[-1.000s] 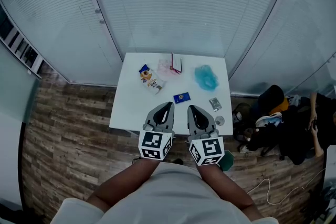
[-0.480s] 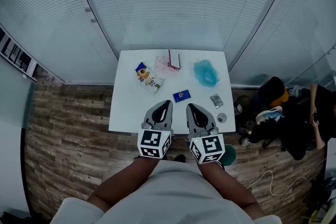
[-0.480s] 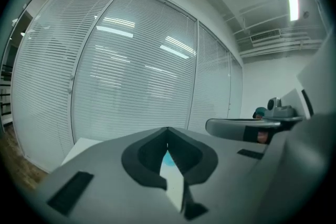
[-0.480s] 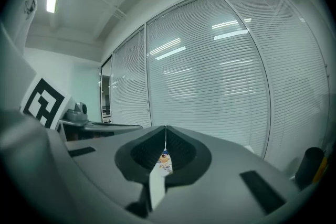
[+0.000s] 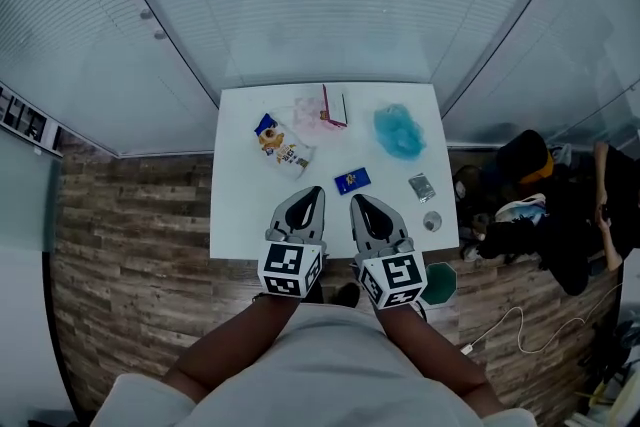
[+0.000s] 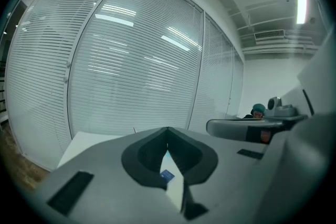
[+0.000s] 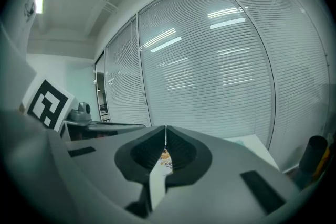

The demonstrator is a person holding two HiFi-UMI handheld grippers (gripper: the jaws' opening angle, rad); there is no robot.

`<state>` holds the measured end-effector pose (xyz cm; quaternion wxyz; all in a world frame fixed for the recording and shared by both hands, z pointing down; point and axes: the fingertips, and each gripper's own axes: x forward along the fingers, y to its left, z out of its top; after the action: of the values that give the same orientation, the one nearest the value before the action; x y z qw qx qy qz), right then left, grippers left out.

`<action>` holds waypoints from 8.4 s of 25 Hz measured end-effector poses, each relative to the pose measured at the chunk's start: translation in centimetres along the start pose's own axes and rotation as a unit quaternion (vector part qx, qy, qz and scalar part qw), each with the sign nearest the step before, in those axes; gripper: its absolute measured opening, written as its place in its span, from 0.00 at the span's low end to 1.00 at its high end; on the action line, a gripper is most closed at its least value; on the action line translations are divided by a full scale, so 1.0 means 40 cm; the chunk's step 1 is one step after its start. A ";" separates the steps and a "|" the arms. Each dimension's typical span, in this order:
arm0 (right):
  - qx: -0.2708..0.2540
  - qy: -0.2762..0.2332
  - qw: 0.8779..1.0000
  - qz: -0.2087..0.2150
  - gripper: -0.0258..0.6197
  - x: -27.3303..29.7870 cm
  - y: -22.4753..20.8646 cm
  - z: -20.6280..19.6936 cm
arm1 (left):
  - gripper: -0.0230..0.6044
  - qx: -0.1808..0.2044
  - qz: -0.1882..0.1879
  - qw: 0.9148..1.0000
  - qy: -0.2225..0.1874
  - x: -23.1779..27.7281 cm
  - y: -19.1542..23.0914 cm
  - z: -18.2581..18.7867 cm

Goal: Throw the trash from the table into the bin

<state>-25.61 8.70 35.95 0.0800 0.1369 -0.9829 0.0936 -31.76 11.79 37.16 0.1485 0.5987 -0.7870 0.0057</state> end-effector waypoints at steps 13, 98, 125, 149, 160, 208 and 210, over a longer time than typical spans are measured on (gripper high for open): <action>0.027 0.052 0.998 -0.030 0.05 0.211 -0.032 -0.067 | 0.04 -0.012 -0.025 0.999 0.039 0.134 0.170 -0.028; 0.166 0.234 0.953 -0.098 0.06 0.546 -0.114 -0.557 | 0.04 -0.037 -0.056 0.981 0.182 0.307 0.413 -0.431; 0.120 0.104 0.963 -0.217 0.06 0.190 -0.262 -0.174 | 0.04 0.003 -0.163 0.980 0.115 0.353 0.030 -0.129; 0.128 0.007 0.948 -0.292 0.06 -0.355 -0.467 -0.073 | 0.04 0.065 -0.251 0.961 0.091 0.269 -0.559 -0.076; 0.146 -0.014 0.921 -0.361 0.06 -0.714 -0.549 -0.137 | 0.04 0.085 -0.338 0.929 0.123 0.175 -0.907 -0.181; 0.252 -0.015 0.769 -0.587 0.06 -1.086 -0.698 -0.366 | 0.04 0.145 -0.530 0.809 0.210 0.254 -1.304 -0.387; 0.258 -0.015 0.770 -0.584 0.06 -1.102 -0.716 -0.389 | 0.04 0.155 -0.527 0.808 0.212 0.262 -1.325 -0.409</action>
<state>26.43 -3.96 47.64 0.0663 0.7012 -0.6536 0.2770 19.50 -10.02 46.38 0.1970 0.9207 -0.2881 0.1746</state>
